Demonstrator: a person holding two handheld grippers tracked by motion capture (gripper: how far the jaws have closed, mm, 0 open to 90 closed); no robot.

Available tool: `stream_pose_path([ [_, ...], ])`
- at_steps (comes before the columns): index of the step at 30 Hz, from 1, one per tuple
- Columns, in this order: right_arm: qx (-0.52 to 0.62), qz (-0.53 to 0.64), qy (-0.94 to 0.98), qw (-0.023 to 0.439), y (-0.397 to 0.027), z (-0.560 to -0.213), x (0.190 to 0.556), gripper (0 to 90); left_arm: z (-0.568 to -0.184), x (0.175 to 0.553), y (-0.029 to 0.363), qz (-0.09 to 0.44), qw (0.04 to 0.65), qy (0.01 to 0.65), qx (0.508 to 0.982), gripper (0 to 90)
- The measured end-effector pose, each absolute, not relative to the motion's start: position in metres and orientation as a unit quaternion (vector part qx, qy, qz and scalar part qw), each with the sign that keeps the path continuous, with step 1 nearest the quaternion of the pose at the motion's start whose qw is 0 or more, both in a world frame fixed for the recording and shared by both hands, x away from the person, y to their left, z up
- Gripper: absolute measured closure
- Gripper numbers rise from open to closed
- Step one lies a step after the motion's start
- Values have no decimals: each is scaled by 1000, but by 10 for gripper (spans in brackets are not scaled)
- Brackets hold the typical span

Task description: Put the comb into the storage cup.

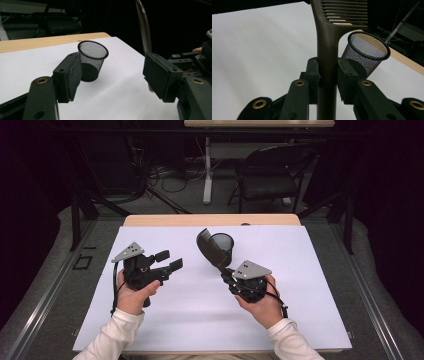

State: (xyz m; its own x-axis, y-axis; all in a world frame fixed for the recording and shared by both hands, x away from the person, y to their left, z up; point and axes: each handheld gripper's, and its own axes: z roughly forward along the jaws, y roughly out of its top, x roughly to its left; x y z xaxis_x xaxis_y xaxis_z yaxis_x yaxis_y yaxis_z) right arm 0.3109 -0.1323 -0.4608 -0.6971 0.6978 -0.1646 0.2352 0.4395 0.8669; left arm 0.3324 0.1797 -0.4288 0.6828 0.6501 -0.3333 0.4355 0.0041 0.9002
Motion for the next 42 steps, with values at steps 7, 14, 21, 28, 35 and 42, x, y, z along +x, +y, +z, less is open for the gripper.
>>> stream_pose_path([
  [7,288,445,806,263,-132,-461,311,731,-428,335,172,85,589,394,700,339],
  [14,288,446,806,263,-131,-461,310,731,-428,339,162,65,585,396,704,353],
  [21,287,447,805,263,-131,-461,310,731,-427,341,151,56,584,394,707,379],
  [28,286,447,805,263,-130,-461,310,731,-427,342,143,52,590,397,701,402],
  [35,286,448,805,263,-129,-462,310,731,-427,344,137,37,591,400,699,433],
  [42,285,448,805,265,-128,-463,309,731,-427,346,133,32,598,396,696,437],
])
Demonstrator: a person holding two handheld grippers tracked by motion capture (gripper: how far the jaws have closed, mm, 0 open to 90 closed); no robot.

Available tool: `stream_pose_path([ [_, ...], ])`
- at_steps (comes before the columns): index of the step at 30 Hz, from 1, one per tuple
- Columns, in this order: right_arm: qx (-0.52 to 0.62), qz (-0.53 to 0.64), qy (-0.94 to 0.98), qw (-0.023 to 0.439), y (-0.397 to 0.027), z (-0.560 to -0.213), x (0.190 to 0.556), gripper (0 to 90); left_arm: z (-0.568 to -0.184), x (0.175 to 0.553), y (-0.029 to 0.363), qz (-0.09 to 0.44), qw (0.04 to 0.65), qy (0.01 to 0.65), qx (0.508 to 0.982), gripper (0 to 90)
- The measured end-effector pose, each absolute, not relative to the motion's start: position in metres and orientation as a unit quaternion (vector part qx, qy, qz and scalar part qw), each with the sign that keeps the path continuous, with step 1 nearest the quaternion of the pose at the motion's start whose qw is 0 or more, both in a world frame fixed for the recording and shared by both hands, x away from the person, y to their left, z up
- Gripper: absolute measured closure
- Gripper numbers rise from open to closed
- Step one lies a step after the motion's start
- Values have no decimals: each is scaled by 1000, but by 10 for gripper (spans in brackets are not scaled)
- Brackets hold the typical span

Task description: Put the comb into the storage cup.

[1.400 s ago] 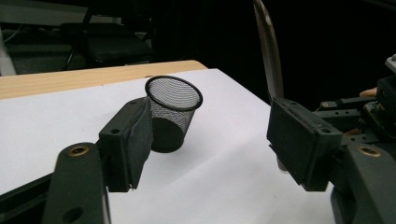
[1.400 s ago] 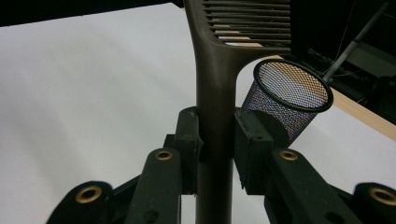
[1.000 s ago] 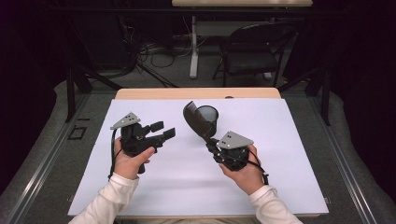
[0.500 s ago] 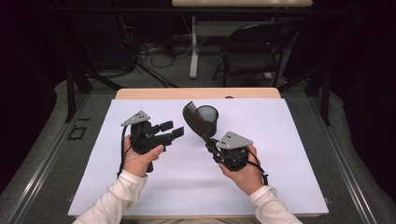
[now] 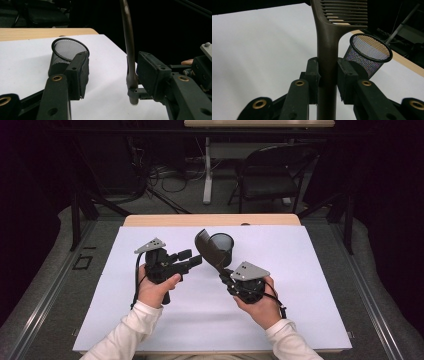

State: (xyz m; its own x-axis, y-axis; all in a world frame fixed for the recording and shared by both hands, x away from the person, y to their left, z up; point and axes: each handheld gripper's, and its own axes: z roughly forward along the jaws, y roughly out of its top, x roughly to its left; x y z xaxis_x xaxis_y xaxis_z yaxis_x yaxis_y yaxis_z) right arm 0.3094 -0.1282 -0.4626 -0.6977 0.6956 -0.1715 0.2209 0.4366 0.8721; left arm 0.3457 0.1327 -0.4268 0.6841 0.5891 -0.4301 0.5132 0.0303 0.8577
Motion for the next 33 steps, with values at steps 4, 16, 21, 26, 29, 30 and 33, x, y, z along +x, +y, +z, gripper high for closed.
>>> stream_pose_path([
  [4,284,448,806,264,-128,-463,309,731,-427,348,131,21,602,400,691,470],
  [16,282,447,808,262,-125,-465,309,731,-427,354,126,-3,600,409,687,528],
  [21,281,446,808,262,-124,-465,309,731,-427,354,122,-1,602,409,686,564],
  [26,281,448,807,262,-124,-465,308,731,-428,354,118,-1,604,411,683,576],
  [29,282,447,808,261,-123,-466,308,731,-428,354,115,-1,606,411,681,590],
  [30,283,448,807,260,-123,-466,308,731,-429,354,114,-1,607,412,679,593],
  [33,283,449,807,260,-123,-466,308,731,-430,354,111,-4,608,411,680,603],
])
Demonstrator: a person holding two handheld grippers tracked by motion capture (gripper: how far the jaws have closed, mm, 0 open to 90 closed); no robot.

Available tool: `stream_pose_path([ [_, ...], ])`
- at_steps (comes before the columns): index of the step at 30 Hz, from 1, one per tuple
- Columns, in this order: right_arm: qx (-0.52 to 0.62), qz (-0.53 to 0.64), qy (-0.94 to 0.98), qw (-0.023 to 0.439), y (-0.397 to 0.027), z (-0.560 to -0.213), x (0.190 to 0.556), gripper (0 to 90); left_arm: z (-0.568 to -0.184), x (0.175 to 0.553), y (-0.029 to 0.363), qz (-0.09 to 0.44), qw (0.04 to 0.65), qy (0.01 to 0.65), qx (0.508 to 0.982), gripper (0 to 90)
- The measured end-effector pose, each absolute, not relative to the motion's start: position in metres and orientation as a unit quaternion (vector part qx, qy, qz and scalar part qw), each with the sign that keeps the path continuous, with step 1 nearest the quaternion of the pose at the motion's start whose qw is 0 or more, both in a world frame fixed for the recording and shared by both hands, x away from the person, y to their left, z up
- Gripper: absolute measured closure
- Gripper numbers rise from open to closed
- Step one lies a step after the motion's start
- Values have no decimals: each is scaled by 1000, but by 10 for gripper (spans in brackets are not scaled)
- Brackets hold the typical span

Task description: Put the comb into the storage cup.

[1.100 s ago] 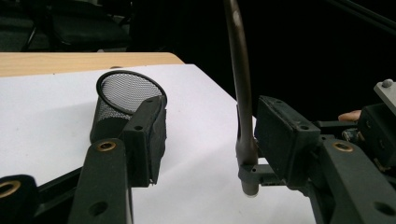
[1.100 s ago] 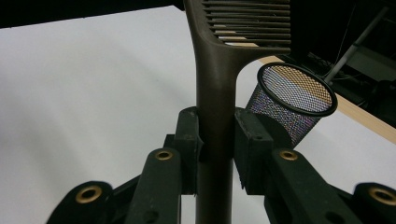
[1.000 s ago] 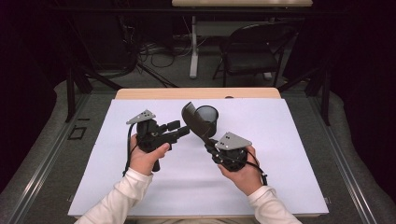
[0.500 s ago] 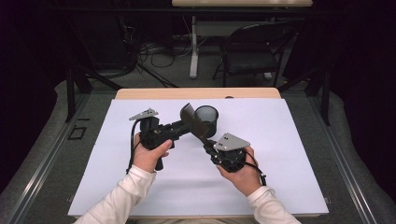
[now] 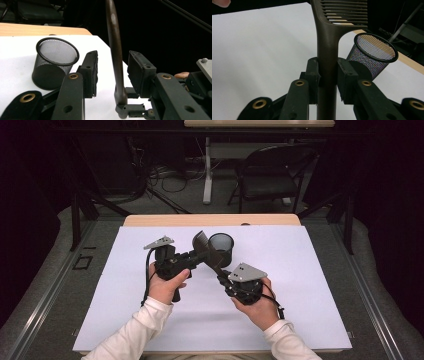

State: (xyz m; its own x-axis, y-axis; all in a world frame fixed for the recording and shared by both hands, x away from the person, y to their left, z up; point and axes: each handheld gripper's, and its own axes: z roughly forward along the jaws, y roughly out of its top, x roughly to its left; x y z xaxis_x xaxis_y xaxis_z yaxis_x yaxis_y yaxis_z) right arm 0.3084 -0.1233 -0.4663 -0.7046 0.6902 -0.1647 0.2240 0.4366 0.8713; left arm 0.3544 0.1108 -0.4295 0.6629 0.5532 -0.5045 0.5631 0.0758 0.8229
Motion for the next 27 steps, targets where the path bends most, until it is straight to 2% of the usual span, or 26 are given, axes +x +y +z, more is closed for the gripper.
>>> stream_pose_path([
  [27,289,451,805,254,-123,-468,310,731,-436,359,108,-33,608,433,665,722],
])
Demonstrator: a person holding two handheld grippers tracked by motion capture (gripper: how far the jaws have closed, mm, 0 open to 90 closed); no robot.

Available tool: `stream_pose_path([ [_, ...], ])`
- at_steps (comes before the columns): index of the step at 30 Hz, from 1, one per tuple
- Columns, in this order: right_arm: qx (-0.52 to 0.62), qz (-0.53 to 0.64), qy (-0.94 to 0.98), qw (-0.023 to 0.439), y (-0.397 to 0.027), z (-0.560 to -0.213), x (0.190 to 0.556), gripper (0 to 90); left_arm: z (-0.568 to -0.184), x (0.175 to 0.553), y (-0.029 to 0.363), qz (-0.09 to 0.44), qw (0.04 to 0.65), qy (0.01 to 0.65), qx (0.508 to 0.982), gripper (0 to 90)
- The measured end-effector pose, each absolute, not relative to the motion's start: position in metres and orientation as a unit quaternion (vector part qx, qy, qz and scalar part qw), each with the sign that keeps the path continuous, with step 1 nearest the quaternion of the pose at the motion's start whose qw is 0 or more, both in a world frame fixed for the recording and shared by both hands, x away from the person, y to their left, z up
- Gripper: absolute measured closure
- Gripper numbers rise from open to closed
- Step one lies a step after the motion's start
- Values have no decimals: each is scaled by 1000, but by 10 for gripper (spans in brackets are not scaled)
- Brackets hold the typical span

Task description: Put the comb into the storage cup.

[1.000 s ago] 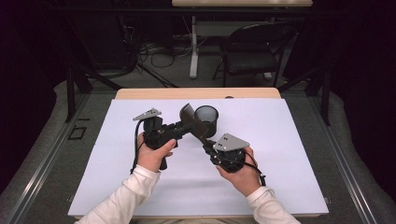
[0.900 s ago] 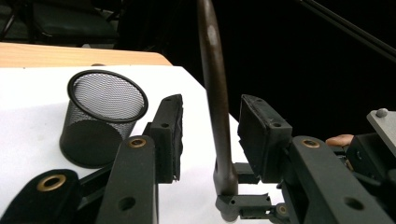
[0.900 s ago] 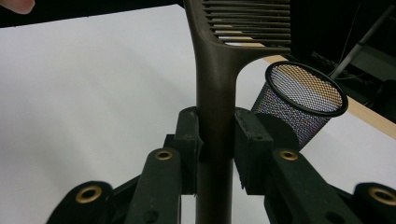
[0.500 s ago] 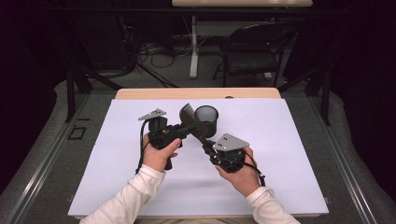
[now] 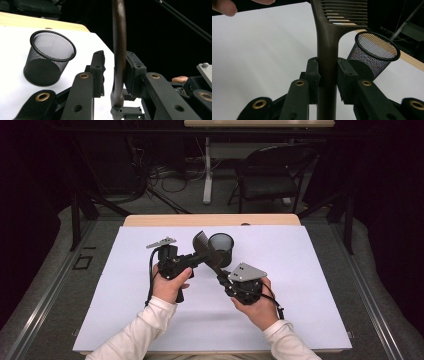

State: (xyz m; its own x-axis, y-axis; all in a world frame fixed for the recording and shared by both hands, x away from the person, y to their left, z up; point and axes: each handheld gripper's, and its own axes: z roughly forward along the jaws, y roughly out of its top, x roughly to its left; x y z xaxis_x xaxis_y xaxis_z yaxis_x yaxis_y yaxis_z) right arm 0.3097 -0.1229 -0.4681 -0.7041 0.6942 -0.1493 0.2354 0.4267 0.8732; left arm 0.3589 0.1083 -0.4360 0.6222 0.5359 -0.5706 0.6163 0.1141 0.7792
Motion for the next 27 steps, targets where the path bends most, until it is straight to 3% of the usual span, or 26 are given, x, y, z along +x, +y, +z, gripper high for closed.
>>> stream_pose_path([
  [27,288,451,805,255,-123,-469,310,730,-437,359,107,-66,606,447,655,824],
])
